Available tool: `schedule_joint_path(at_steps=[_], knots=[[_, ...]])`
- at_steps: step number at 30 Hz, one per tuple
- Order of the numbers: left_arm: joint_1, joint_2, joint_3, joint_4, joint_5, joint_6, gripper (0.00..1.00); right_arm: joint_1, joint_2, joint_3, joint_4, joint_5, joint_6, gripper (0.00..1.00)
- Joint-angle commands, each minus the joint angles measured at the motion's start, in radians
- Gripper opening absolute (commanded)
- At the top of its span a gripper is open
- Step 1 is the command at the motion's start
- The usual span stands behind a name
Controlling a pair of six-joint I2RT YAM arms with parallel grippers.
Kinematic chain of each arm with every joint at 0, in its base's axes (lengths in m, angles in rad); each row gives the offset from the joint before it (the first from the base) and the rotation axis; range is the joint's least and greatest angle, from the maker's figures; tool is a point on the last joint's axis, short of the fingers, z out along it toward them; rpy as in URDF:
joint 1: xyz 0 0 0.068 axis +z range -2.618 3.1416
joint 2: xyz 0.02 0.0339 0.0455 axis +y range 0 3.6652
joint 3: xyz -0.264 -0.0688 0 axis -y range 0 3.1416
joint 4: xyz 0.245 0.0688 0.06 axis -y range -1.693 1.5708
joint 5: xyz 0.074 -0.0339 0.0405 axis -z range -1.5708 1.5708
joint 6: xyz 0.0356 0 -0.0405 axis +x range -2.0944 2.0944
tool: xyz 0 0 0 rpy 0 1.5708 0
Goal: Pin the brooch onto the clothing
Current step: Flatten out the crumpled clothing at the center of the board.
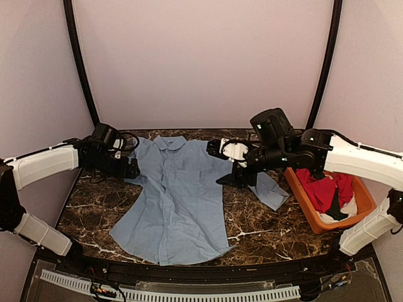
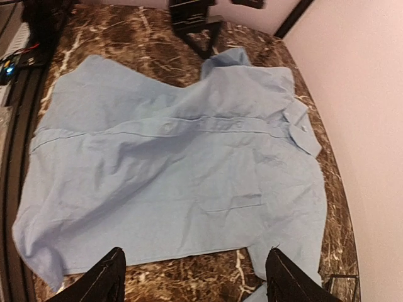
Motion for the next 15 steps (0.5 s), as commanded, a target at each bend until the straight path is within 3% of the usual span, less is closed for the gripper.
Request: schedule_joint_path(at_steps=[1, 5, 12, 15], knots=[[0.114, 0.052, -0.056, 0.107, -0.007, -0.141, 0.99, -0.088, 0.099, 0.009, 0.225, 0.005, 0.079, 0.73], [0.169, 0.143, -0.024, 0.154, -0.026, -0.187, 0.97, -0.11, 0.207, 0.049, 0.282, 0.028, 0.116, 0.73], [0.19, 0.338, 0.15, 0.182, -0.079, -0.136, 0.9, -0.155, 0.34, 0.048, 0.393, -0.008, 0.176, 0.72], [0.197, 0.455, 0.242, 0.146, -0.074, -0.121, 0.75, -0.185, 0.413, 0.068, 0.404, -0.013, 0.187, 0.72]])
